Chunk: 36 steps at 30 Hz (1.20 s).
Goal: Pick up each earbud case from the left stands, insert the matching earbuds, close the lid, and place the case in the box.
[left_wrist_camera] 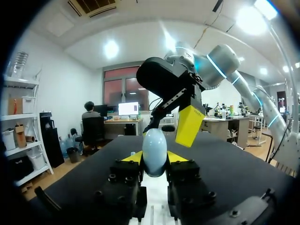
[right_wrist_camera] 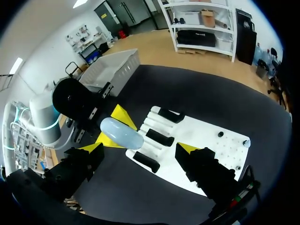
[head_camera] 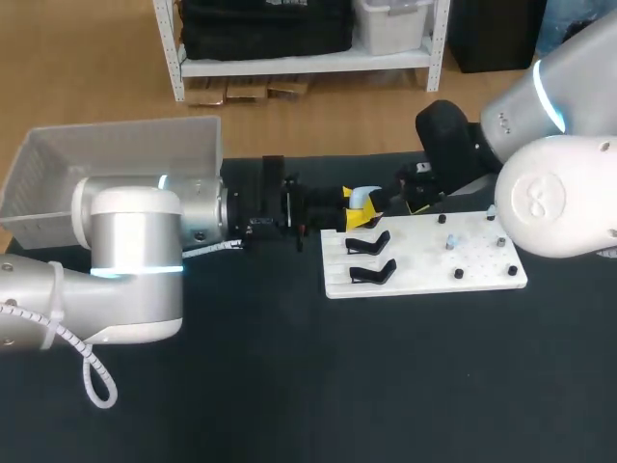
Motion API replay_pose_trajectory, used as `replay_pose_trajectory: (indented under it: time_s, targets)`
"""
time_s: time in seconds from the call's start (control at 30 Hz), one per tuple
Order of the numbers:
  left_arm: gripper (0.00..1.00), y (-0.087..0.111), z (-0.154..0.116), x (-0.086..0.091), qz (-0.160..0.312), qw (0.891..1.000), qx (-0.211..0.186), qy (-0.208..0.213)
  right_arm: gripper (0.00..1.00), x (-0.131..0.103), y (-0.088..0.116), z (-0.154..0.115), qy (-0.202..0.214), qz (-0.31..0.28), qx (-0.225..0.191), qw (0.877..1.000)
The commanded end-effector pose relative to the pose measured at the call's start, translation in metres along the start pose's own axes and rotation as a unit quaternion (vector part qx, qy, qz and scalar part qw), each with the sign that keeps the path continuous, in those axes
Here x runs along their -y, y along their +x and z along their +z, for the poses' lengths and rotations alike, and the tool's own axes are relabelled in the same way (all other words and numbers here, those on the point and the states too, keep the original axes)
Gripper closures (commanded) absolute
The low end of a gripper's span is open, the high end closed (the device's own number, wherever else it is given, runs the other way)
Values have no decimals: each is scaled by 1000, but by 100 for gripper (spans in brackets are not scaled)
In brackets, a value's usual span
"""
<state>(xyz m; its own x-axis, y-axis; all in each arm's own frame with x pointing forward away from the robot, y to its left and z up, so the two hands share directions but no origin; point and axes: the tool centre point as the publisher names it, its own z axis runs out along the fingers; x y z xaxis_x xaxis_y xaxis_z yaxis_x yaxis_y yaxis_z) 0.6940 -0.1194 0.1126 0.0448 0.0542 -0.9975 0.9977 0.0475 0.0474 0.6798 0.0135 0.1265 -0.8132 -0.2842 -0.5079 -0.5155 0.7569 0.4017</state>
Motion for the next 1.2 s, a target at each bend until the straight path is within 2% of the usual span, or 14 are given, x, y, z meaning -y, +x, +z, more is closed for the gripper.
replay_pose_trajectory:
  time_s: [0.03, 0.63, 0.87, 1.0, 1.2]
  targets:
    - [100, 1, 0, -2, 0, 1000, 1, 2, 0, 2, -2, 2, 5, 2, 2, 1000]
    - [100, 1, 0, -2, 0, 1000, 1, 2, 0, 8, -12, -2, 18, 10, 18, 1000]
    - [100, 1, 0, -2, 0, 1000, 1, 2, 0, 6, -28, -20, 22, 2, 41, 999]
    - [100, 1, 0, -2, 0, 1000, 1, 2, 0, 8, -34, -38, 46, -15, 43, 998]
    - [100, 1, 0, -2, 0, 1000, 1, 2, 0, 34, -32, -64, 132, -32, -7, 991]
